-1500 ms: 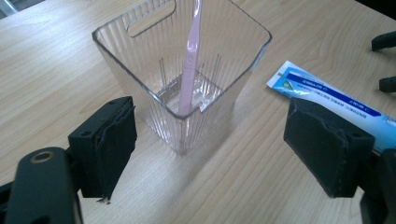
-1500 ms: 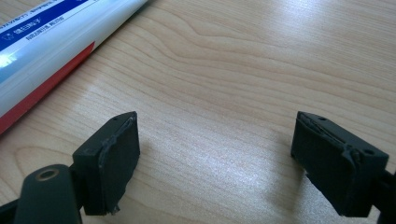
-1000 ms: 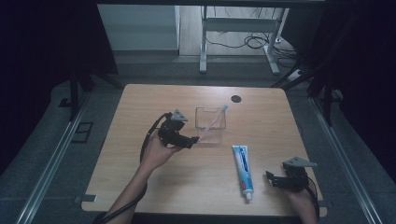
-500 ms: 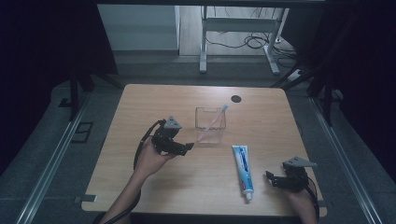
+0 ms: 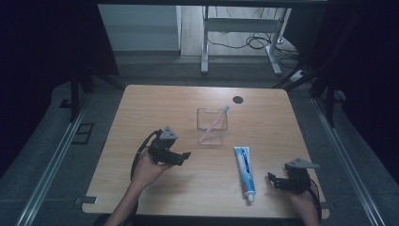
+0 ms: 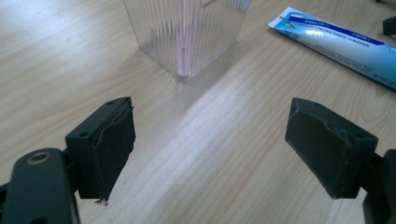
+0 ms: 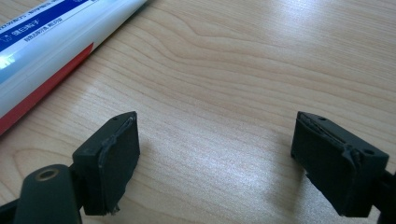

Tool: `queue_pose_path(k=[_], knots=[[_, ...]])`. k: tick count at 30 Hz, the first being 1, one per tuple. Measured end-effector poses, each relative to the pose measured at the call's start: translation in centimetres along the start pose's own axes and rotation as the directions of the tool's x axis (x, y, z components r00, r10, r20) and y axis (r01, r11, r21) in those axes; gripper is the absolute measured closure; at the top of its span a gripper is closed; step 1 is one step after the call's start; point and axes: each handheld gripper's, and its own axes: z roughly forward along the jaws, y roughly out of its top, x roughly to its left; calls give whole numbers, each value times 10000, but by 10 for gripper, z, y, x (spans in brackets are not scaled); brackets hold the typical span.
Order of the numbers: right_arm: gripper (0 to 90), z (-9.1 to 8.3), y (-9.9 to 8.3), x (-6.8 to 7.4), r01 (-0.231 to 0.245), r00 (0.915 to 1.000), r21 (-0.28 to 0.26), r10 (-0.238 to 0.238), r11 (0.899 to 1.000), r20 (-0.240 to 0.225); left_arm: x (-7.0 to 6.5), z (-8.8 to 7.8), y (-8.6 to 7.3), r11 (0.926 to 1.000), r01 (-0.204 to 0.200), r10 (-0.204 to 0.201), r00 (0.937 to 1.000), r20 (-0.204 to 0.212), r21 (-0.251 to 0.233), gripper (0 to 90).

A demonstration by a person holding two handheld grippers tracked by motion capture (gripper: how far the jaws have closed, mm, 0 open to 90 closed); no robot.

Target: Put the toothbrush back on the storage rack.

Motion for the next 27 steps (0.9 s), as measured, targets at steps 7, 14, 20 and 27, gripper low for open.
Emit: queue_pose_path(k=[7,14,20,27], knots=[[151,0,0,0,4,10000,-4,-4,10000,1,-4,0,-14,10000,78,-78,10000,-16,-37,161],[151,0,0,0,-7,10000,1,7,10000,-1,-6,1,-25,9999,118,-119,9999,-50,-101,162],[151,0,0,0,0,10000,-4,0,10000,-2,-7,3,-36,9998,172,-173,9998,-140,-61,162],[151,0,0,0,32,10000,-18,-32,10000,1,-9,5,-48,9994,337,-339,9993,-130,-126,162]])
